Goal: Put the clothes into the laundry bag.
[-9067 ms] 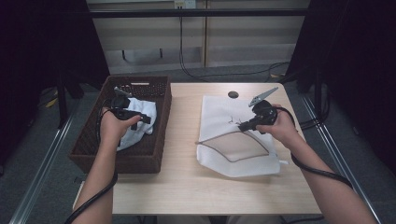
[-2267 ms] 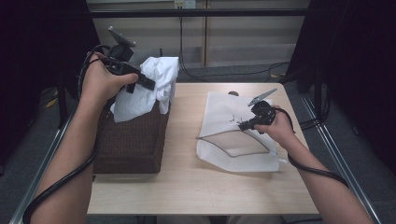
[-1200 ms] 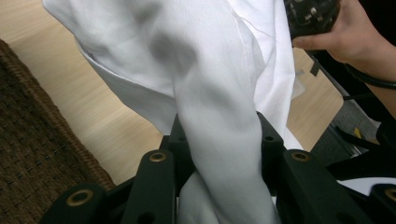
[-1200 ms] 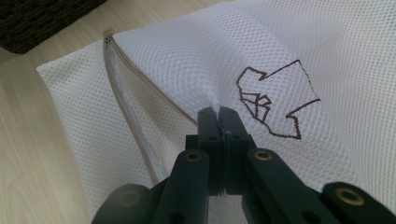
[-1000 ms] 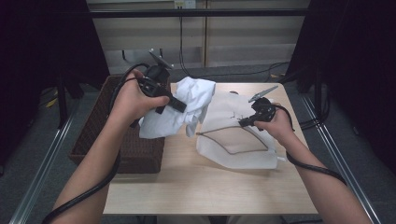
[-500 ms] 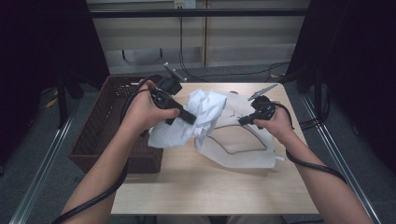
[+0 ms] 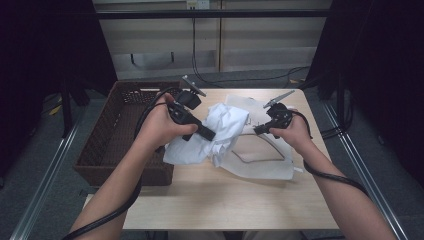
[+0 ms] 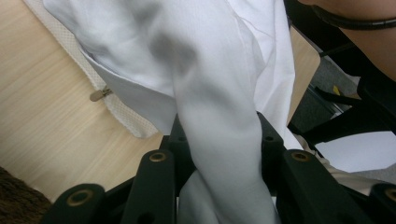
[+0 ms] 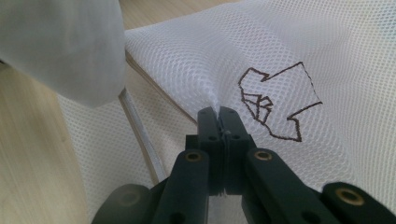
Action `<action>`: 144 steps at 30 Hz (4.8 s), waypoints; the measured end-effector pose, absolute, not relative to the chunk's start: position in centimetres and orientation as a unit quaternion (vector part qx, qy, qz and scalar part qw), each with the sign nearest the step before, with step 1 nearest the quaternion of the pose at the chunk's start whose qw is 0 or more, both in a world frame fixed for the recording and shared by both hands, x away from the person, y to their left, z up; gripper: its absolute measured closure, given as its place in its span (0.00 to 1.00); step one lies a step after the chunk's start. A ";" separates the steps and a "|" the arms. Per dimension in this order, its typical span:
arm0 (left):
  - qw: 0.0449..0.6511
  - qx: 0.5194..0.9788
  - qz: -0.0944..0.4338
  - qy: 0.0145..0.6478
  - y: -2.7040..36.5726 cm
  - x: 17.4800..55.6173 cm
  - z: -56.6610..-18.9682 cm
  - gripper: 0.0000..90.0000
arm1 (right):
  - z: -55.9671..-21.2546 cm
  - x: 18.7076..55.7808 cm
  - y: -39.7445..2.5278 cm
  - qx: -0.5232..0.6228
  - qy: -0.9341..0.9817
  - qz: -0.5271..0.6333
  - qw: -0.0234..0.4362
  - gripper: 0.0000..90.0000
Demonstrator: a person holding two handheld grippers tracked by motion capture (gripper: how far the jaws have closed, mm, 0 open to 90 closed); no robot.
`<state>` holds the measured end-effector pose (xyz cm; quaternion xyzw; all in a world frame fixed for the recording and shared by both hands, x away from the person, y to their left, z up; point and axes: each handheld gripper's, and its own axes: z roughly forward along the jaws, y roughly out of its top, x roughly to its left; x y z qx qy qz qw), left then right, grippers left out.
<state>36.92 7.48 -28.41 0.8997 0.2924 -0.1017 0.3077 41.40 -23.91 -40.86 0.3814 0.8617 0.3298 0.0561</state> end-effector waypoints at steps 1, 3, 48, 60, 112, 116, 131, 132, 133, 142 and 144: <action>0.304 0.902 -0.100 0.291 7.4 36.8 -28.5 0.75 | -40.9 41.4 -23.9 0.383 0.861 0.329 0.055 1.00; 0.303 0.902 -0.104 0.290 7.3 36.7 -28.7 0.75 | -40.9 41.4 -23.9 0.385 0.860 0.332 0.053 1.00; 0.280 0.911 -0.142 0.268 4.3 36.3 -33.8 0.75 | -40.4 41.5 -23.6 0.387 0.856 0.337 0.057 1.00; 0.277 0.912 -0.147 0.264 4.1 36.0 -34.3 0.75 | -40.3 41.8 -23.7 0.388 0.854 0.341 0.059 1.00; 0.251 0.914 -0.136 0.287 2.0 37.4 -38.1 0.75 | -38.6 41.4 -23.2 0.374 0.855 0.354 0.058 1.00; 0.248 0.917 -0.132 0.284 1.9 37.8 -38.3 0.75 | -38.6 41.3 -23.2 0.370 0.856 0.356 0.057 1.00; 0.249 0.912 -0.124 0.301 0.8 38.3 -38.9 0.75 | -38.4 41.2 -22.7 0.364 0.858 0.356 0.058 1.00; 0.249 0.912 -0.124 0.301 0.7 38.3 -38.9 0.75 | -38.4 41.2 -22.7 0.364 0.858 0.357 0.058 1.00; 0.251 0.912 -0.120 0.301 0.7 38.3 -39.0 0.75 | -38.4 41.2 -22.7 0.362 0.859 0.358 0.059 1.00; 0.247 0.911 -0.107 0.312 0.4 38.7 -39.4 0.75 | -38.3 41.0 -22.4 0.357 0.861 0.360 0.052 1.00; 0.247 0.911 -0.106 0.313 0.3 38.8 -39.4 0.75 | -38.3 41.0 -22.4 0.355 0.861 0.359 0.055 1.00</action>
